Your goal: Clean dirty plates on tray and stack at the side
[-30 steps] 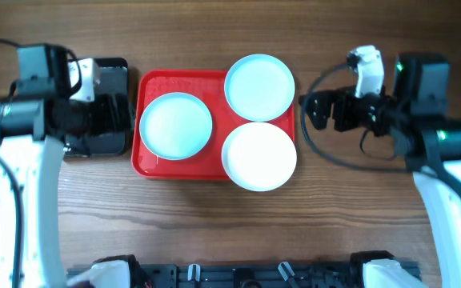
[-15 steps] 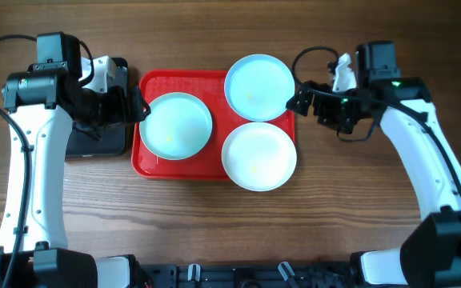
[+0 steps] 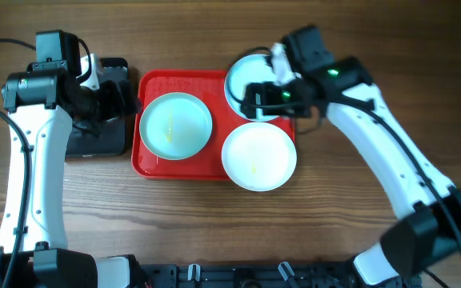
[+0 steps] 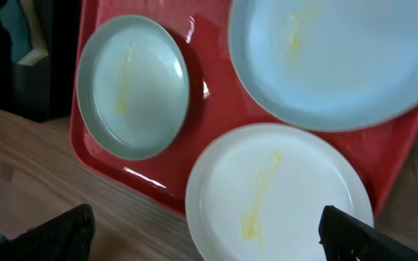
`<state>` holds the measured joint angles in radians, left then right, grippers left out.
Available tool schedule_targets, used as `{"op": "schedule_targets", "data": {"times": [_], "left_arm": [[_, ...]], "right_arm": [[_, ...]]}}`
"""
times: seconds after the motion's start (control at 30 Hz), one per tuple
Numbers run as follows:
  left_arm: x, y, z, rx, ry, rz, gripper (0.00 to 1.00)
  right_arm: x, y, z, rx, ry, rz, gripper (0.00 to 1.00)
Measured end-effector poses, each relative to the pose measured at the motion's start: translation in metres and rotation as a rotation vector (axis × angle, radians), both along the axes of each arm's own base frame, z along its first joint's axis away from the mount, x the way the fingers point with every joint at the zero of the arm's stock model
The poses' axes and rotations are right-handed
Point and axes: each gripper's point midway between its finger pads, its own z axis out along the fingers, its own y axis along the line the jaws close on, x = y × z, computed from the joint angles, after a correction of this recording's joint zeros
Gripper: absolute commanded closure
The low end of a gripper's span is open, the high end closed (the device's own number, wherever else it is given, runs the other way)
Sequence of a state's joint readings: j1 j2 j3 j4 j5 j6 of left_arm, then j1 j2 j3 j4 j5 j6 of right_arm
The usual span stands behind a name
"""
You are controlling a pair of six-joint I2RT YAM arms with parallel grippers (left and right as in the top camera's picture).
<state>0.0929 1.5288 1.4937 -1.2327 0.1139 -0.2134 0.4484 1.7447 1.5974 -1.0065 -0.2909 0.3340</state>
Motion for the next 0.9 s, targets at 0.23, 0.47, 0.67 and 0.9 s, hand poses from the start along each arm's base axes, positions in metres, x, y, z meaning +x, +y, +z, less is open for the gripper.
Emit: {"op": "schedule_targets", "data": {"times": [0.23,0.47,0.67,0.9], "left_arm": [[0.003,0.023,0.001,0.061,-0.01,0.09,0.0],[0.009,0.031,0.003,0.088,-0.04,0.11,0.0],[0.011,0.04,0.004,0.104,-0.049,0.132,0.0],[0.007,0.061,0.004,0.109,-0.045,0.195,0.0]], "right_arm": [[0.037,0.068,-0.037,0.022,-0.082,0.092,0.75],[0.034,0.099,-0.107,-0.014,0.003,0.125,0.85],[0.026,0.11,-0.133,-0.052,0.032,0.108,0.75],[0.031,0.104,-0.146,-0.119,0.018,0.047,0.65]]}}
